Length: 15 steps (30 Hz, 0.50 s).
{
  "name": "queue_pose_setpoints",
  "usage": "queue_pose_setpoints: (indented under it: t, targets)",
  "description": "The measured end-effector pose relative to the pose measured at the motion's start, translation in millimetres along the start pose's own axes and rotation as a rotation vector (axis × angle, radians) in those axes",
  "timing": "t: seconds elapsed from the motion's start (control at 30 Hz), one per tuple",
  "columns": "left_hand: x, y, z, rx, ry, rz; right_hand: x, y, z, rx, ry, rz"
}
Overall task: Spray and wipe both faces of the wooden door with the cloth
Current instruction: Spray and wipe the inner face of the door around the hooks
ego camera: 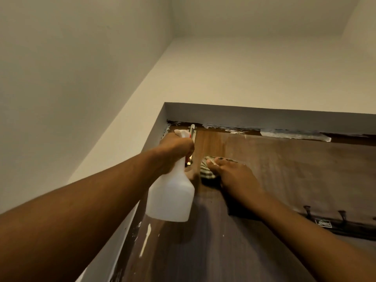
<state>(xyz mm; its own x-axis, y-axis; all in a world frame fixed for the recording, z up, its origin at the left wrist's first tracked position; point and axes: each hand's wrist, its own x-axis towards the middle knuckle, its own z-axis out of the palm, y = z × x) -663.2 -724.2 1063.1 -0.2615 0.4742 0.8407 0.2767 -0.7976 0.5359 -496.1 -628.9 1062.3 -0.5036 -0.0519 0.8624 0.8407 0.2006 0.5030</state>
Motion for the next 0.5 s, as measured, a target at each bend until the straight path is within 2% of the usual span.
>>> queue_pose_setpoints:
  t: [0.1,0.23,0.37,0.5]
  targets:
    - [8.1,-7.3,6.8,0.008,-0.035,0.014,2.7,40.6,1.0,-0.092,-0.02,0.154]
    - [21.3,-17.7,13.9,-0.002,-0.051,0.008,61.4,64.4,3.7,-0.11,0.02,0.308]
    - [31.7,-19.9,21.1,-0.01,-0.045,0.029,119.5,45.2,11.6,-0.088,0.046,0.291]
    - [33.9,-19.6,26.6,-0.004,-0.04,0.053,84.7,36.0,11.7,-0.077,0.039,0.092]
